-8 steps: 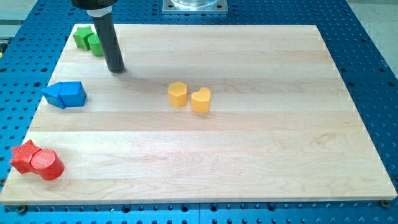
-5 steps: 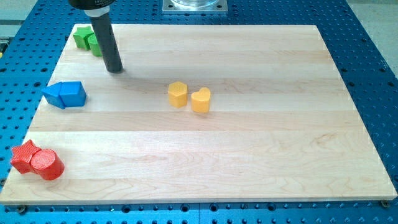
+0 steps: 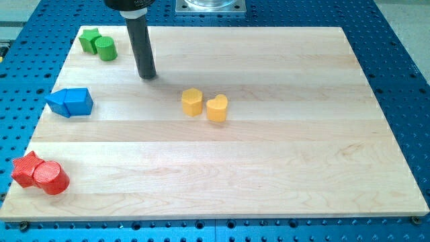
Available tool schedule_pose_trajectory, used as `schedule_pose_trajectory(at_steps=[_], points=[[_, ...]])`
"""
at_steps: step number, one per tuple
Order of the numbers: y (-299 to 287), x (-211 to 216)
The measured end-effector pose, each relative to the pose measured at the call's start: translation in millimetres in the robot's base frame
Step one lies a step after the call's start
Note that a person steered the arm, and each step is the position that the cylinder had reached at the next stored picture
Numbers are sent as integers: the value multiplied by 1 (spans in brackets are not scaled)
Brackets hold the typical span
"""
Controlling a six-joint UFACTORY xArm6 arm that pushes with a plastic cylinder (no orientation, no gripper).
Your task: Keep your hand vertically below the blue triangle
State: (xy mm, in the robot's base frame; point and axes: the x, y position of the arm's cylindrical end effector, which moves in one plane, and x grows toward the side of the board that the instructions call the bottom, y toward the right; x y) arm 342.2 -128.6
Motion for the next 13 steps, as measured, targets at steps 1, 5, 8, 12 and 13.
schedule_pose_trajectory(at_steps=[1,5,8,12,13], points=[[0,0],[2,11],[0,14],[-115,142],[-152,133]])
